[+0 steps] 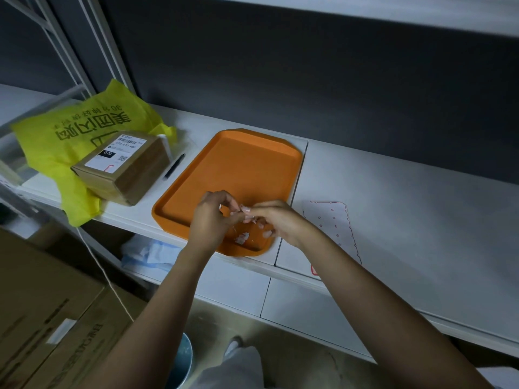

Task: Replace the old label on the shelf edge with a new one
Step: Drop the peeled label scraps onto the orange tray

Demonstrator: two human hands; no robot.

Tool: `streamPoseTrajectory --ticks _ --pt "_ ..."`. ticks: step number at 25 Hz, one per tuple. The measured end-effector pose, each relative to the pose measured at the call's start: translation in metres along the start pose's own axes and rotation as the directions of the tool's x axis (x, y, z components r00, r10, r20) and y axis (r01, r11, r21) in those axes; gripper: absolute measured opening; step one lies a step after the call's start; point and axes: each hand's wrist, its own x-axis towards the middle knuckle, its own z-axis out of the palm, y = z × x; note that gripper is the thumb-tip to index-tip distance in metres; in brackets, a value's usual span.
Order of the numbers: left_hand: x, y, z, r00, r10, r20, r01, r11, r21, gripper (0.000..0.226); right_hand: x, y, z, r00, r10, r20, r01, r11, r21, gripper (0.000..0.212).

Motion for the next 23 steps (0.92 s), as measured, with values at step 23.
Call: streamPoseTrajectory --ticks 23 --pt "-0.01 -0.006 -0.006 0.997 0.007 -0.081 -0.003 0.998 0.058 0.021 -0.009 0.007 0.002 0.988 -0.145 -0.057 0.151 0.981 0.12 0.023"
